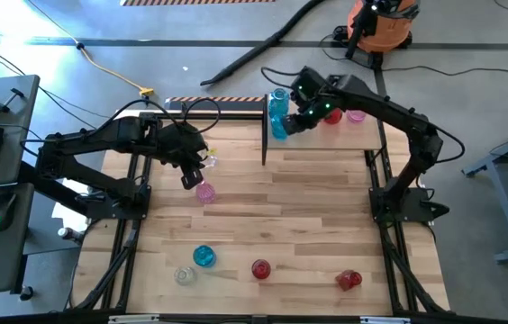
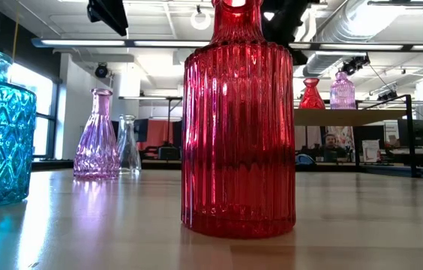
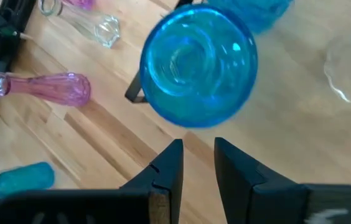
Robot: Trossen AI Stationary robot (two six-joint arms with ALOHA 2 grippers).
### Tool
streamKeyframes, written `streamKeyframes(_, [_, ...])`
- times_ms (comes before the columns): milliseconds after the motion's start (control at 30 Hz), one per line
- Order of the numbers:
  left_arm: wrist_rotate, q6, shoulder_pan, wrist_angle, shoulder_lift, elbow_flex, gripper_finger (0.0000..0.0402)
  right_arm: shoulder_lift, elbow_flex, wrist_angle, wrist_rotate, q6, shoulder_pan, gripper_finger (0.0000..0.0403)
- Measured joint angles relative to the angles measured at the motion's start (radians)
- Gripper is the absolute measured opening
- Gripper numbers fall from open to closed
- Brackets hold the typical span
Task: Sort vases onto shelf
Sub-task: Put the top blue vase on the shelf aligned with the other blue vase
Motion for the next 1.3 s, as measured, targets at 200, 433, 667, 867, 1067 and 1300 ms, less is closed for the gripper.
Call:
streamKeyframes(200, [0.000, 0.000, 0.000, 0.000, 0.000, 0.000, 0.0113, 0.000, -0.025, 0.025, 0.035, 0.003, 0.009, 0.0071])
streamKeyframes(433, [0.000, 0.000, 0.000, 0.000, 0.000, 0.000, 0.0113, 0.008, -0.025, 0.038, 0.033, 0.004, 0.009, 0.0071])
streamKeyframes(667, [0.000, 0.000, 0.000, 0.000, 0.000, 0.000, 0.0113, 0.026, -0.025, 0.042, 0.023, 0.019, 0.036, 0.0071])
streamKeyframes(867, [0.000, 0.000, 0.000, 0.000, 0.000, 0.000, 0.0113, 0.027, -0.025, 0.067, 0.035, 0.027, 0.042, 0.0071])
streamKeyframes(1067, [0.000, 0.000, 0.000, 0.000, 0.000, 0.000, 0.0113, 0.030, -0.025, 0.082, 0.073, 0.027, 0.039, 0.0071])
streamKeyframes(1300, [0.000, 0.000, 0.000, 0.000, 0.000, 0.000, 0.0113, 0.039, -0.025, 0.090, 0.080, 0.026, 0.037, 0.0071])
